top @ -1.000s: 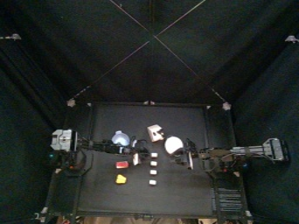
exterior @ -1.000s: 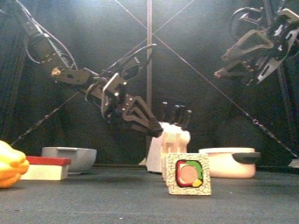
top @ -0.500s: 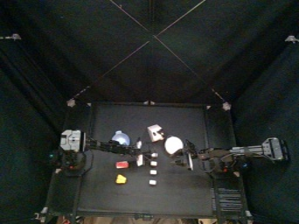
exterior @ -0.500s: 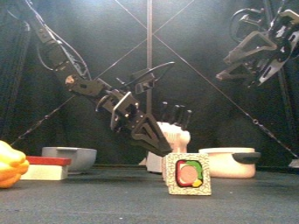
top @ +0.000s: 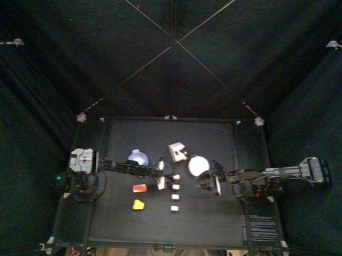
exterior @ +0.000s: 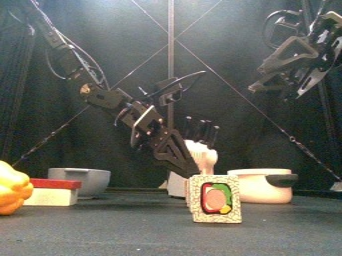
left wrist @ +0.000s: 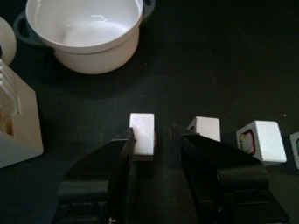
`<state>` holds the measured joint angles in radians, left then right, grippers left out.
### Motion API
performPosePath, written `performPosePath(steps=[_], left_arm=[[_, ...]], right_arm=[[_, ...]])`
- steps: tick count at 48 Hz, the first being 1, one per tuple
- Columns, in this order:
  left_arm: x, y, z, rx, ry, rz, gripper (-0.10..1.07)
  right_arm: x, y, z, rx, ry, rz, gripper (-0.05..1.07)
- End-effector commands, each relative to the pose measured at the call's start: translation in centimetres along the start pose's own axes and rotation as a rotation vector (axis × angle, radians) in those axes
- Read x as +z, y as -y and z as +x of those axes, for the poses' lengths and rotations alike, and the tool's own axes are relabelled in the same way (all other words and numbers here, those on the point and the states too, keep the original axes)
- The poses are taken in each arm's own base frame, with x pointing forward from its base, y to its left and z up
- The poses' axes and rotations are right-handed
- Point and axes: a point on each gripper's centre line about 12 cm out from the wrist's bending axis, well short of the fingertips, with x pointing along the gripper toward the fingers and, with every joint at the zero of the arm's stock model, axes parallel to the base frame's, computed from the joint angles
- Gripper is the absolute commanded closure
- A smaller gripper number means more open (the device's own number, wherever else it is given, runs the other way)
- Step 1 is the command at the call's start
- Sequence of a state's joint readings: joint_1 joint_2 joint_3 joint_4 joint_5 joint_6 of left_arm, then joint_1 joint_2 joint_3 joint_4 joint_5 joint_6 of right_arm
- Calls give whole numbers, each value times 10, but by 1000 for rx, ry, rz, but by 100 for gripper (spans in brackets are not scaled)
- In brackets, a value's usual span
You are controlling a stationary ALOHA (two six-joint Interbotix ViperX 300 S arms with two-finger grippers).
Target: Grab sushi piece from table
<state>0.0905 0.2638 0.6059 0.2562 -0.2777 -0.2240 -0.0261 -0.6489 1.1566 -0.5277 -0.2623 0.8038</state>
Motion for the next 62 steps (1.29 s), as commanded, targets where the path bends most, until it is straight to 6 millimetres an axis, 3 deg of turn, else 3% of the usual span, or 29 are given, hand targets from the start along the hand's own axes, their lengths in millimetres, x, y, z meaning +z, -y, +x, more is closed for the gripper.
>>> performPosePath(steps=[1,14,62], left_arm=[[20,0,-7,-2,56,9,19],[25,1,-10,-3,69,16,19],[8,-11,0,16,19,80,19]], right_arm=[[4,-2,0,7,14,-2,21],[4,-2,0,8,13,-1,21],[0,-1,-1,6,4,0,21]])
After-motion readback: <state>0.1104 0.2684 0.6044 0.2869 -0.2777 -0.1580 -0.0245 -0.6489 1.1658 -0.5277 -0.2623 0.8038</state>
